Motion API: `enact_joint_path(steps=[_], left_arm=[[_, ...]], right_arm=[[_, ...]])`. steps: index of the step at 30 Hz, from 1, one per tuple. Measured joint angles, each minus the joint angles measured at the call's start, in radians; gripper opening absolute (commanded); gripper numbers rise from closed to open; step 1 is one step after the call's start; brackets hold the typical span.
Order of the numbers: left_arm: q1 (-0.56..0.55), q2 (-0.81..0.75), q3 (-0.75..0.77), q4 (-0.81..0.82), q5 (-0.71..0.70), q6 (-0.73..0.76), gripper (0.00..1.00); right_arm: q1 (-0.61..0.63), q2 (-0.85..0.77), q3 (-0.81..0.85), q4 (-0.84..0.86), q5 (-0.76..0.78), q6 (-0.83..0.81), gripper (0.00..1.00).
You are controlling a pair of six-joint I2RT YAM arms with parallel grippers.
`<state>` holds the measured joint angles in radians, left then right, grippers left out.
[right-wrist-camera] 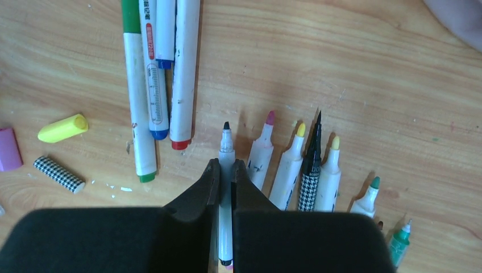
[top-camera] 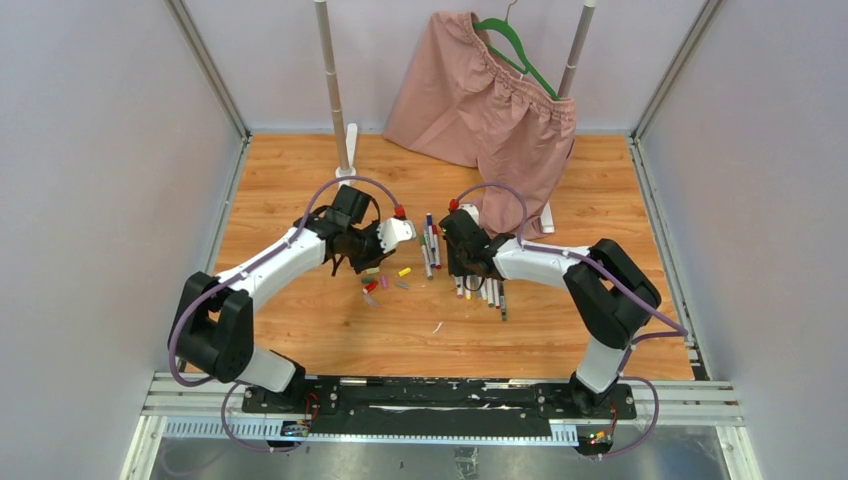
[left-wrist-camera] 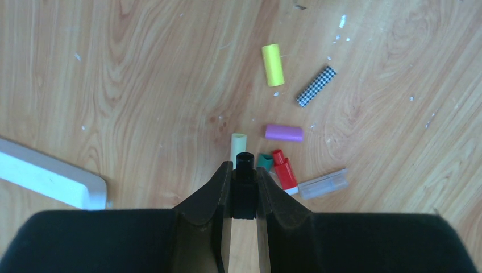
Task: Open the pen caps
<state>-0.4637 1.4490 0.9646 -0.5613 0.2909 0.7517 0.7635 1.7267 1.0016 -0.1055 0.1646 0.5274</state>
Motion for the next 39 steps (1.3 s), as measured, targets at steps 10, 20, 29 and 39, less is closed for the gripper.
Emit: enact_joint_path(steps=[10,20,29,39], left_arm=[[0.074,0.0,-0.034,0.048,0.07,-0.145,0.06],[0.074,0.072,-0.011,0.064,0.069,-0.209,0.11],[0.073,0.114,0.0,0.068,0.069,-0.212,0.17],[0.029,0.199,0.039,0.068,0.054,-0.206,0.28]], right_arm=[[0.0,0.052,0.019,0.044,0.036,0.063,0.2],[0.0,0.056,0.019,0.062,0.075,0.094,0.34],[0.0,-0.019,-0.021,0.027,0.114,0.089,0.27],[0.0,-0.113,-0.021,0.024,0.116,0.079,0.28]])
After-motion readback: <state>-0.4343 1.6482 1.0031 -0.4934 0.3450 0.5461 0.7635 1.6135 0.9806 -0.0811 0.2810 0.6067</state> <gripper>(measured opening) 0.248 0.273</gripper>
